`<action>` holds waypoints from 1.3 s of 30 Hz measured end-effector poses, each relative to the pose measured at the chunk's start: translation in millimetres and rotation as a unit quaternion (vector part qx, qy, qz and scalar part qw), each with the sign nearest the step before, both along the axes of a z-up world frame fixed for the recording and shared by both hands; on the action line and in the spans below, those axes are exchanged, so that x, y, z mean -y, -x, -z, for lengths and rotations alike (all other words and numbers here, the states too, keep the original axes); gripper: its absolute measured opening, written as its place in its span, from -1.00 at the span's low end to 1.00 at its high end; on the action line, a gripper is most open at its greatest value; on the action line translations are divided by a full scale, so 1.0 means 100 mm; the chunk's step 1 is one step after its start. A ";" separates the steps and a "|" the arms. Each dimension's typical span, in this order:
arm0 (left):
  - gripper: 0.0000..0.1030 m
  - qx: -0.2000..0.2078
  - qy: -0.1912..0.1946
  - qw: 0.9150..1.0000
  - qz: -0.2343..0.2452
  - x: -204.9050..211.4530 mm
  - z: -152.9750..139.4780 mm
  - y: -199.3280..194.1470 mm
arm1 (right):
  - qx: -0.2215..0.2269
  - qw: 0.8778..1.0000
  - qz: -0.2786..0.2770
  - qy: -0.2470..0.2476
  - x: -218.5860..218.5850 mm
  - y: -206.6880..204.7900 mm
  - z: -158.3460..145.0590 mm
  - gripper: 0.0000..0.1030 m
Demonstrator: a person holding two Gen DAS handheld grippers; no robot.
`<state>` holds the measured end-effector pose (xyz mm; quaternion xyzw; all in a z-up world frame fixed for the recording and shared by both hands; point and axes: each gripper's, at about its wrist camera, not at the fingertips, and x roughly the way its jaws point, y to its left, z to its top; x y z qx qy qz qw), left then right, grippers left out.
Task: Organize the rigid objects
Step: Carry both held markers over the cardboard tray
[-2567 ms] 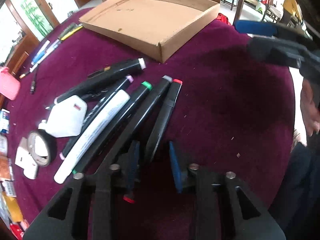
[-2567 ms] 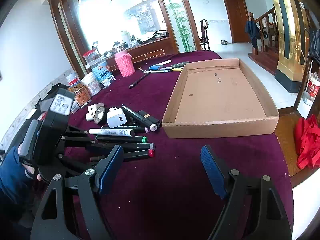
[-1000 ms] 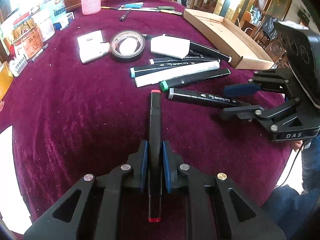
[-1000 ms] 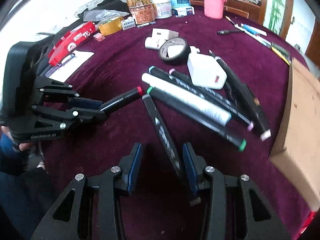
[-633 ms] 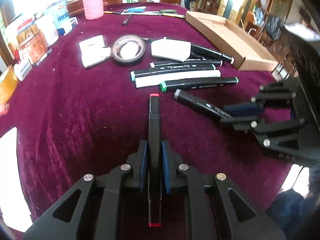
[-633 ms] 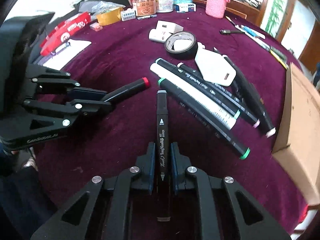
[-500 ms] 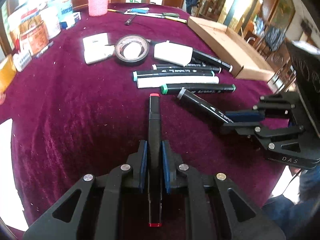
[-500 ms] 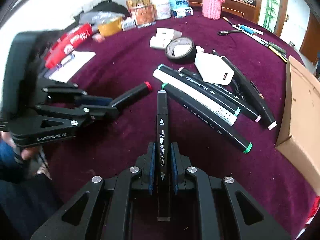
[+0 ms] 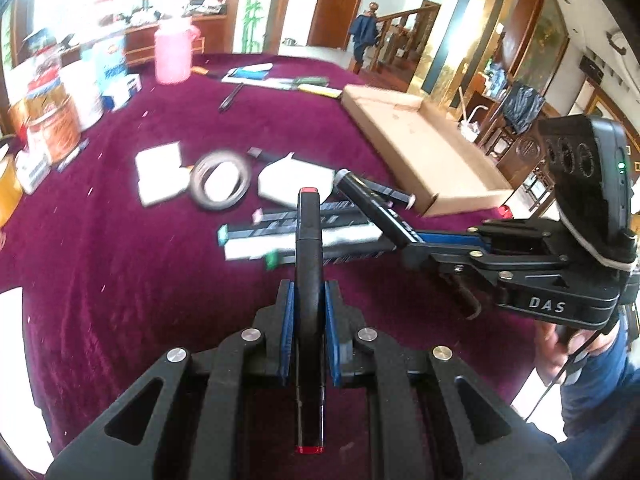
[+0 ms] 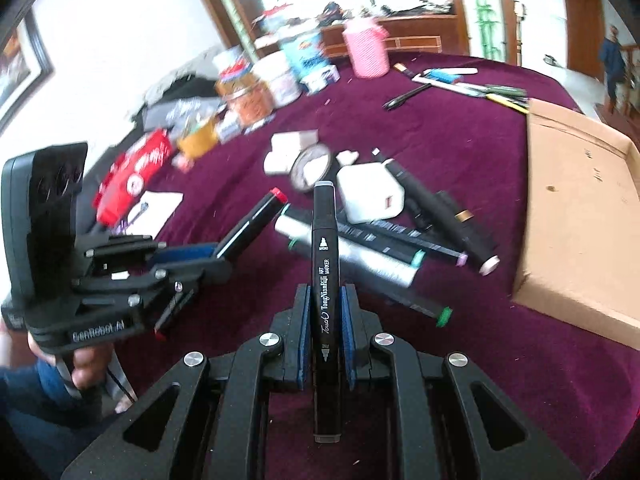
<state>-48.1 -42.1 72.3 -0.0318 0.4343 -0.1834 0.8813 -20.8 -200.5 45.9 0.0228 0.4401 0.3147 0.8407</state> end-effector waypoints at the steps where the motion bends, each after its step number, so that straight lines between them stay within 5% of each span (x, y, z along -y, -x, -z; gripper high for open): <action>1: -0.76 0.003 0.002 1.000 0.004 0.05 -0.03 -0.03 | 0.001 1.000 0.005 -0.006 0.03 -0.02 -0.02 -0.75; 12: -0.77 -0.001 0.030 0.999 0.031 0.57 -0.26 -0.53 | 0.010 0.991 0.112 -0.065 0.72 -0.41 -0.27 -0.75; 21: -0.77 -0.043 0.086 0.995 0.033 1.18 -0.37 -1.44 | -0.010 0.968 0.234 -0.090 1.38 -1.30 -0.36 -0.75; 30: -0.77 -0.080 0.094 0.992 0.013 1.74 -0.15 -2.26 | -0.088 0.944 0.293 -0.124 1.81 -2.09 0.02 -0.75; 39: -0.78 -0.121 0.072 0.990 -0.012 1.97 0.29 -2.67 | -0.102 0.946 0.297 -0.074 1.93 -2.20 0.22 -0.75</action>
